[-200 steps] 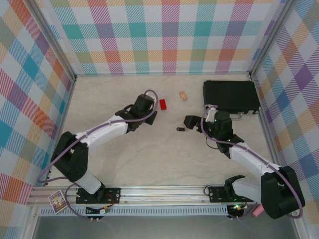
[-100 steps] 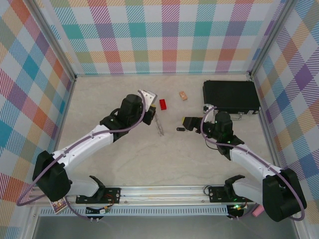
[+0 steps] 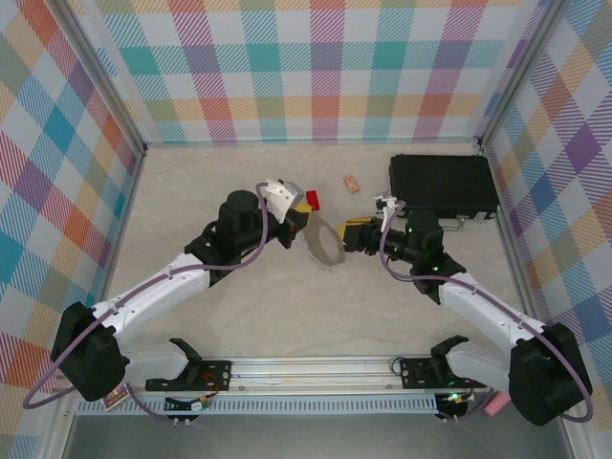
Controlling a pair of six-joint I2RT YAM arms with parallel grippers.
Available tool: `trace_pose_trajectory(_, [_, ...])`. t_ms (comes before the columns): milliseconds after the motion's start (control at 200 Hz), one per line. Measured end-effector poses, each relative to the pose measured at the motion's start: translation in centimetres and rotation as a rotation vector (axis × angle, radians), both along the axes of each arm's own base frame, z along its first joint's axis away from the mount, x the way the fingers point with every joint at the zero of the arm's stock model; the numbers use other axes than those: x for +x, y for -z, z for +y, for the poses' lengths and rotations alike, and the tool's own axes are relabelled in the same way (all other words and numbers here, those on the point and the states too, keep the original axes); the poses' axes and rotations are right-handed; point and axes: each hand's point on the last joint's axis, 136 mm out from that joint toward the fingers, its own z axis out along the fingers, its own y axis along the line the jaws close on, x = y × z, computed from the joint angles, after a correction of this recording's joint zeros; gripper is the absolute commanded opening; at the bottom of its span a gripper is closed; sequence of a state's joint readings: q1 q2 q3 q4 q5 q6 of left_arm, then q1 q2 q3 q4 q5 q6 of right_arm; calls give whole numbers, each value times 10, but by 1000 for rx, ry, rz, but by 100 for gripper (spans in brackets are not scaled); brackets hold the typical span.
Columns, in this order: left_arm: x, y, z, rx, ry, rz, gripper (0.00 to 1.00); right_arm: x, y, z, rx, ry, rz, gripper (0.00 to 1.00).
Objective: Put the keys on the keyring
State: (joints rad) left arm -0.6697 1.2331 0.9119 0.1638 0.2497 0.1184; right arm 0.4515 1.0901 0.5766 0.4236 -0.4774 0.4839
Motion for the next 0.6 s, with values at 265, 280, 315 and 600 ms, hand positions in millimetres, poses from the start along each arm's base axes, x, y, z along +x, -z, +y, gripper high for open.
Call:
trace_pose_trajectory(265, [-10,-19,-9,-108,84,0,0,-1,-20,9,26,-54,-31,34])
trace_pose_trajectory(280, [-11,-20,-9,-112,86,0,0,0,-22,9,29,-58,-32,34])
trace_pose_trajectory(315, [-12,-22,-10,-122,94,1,0,0,-24,11,33,-66,-33,33])
trace_pose_trajectory(600, [-17,-32,-11,-177,127,12,0,3,-30,22,57,-128,-13,30])
